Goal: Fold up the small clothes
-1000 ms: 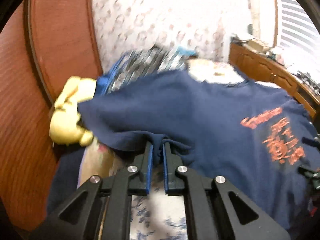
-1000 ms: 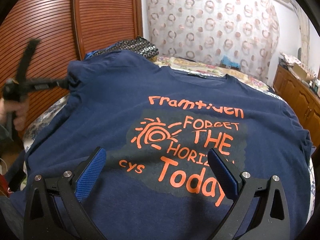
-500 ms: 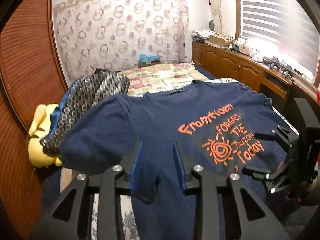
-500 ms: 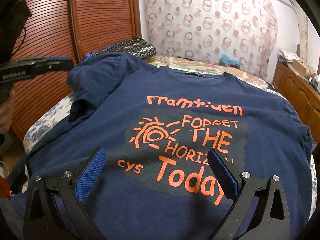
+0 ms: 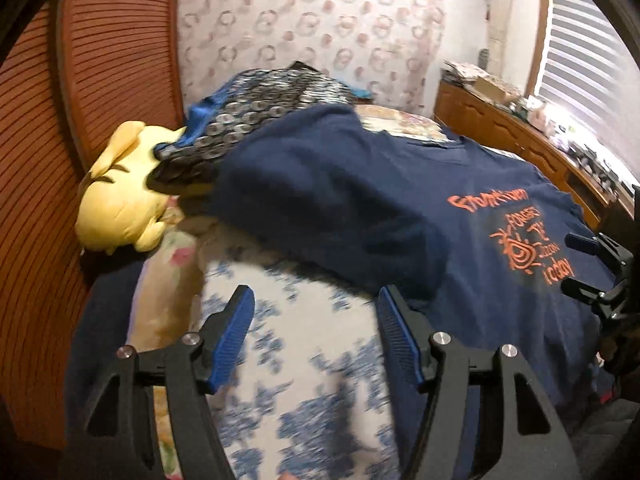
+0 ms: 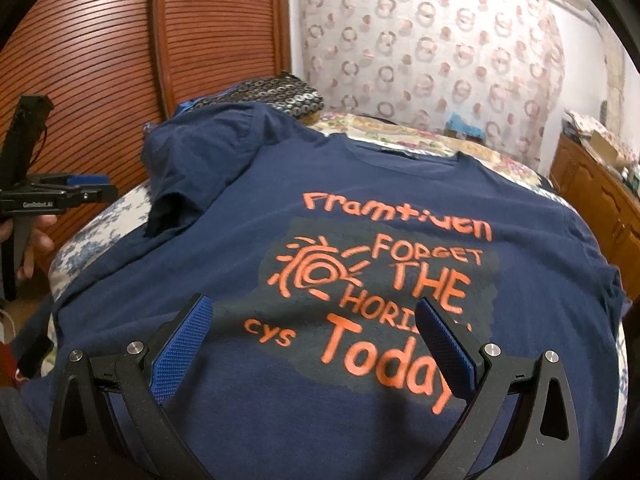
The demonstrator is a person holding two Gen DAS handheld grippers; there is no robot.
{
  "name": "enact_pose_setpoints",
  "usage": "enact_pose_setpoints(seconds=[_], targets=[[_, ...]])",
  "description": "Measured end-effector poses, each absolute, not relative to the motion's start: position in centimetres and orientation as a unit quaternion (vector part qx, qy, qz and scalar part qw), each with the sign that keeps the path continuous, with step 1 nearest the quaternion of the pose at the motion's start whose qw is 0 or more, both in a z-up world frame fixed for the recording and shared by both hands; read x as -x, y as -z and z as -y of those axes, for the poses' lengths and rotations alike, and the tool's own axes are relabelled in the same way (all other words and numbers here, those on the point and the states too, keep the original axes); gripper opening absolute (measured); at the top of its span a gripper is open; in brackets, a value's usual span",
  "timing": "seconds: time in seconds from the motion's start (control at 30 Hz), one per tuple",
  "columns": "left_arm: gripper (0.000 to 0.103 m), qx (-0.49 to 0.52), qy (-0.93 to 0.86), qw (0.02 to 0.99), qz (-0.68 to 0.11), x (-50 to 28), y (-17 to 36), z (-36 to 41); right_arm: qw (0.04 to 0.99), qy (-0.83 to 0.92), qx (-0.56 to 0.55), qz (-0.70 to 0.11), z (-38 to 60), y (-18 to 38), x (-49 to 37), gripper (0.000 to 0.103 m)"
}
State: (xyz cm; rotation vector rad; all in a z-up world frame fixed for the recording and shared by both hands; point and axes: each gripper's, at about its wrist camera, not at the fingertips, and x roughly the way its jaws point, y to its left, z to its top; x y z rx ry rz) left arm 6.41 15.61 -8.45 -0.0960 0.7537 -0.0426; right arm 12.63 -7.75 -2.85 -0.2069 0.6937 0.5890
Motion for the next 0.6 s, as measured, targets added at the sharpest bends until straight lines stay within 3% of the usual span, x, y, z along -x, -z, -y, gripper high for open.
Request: enact_pose_setpoints(seconds=[0.33, 0.6], targets=[[0.064, 0.07, -0.02, 0.945, -0.32, -2.7, 6.9, -18.8, 0.847, -0.415, 0.146, -0.298, -1.7, -0.9, -13.5, 0.085], [0.064, 0.061, -0.037, 0.95, -0.304, -0.6, 5.9, -19.5, 0.795, -0.491, 0.174, -0.311, -11.2, -0.1, -14.6, 0.072]])
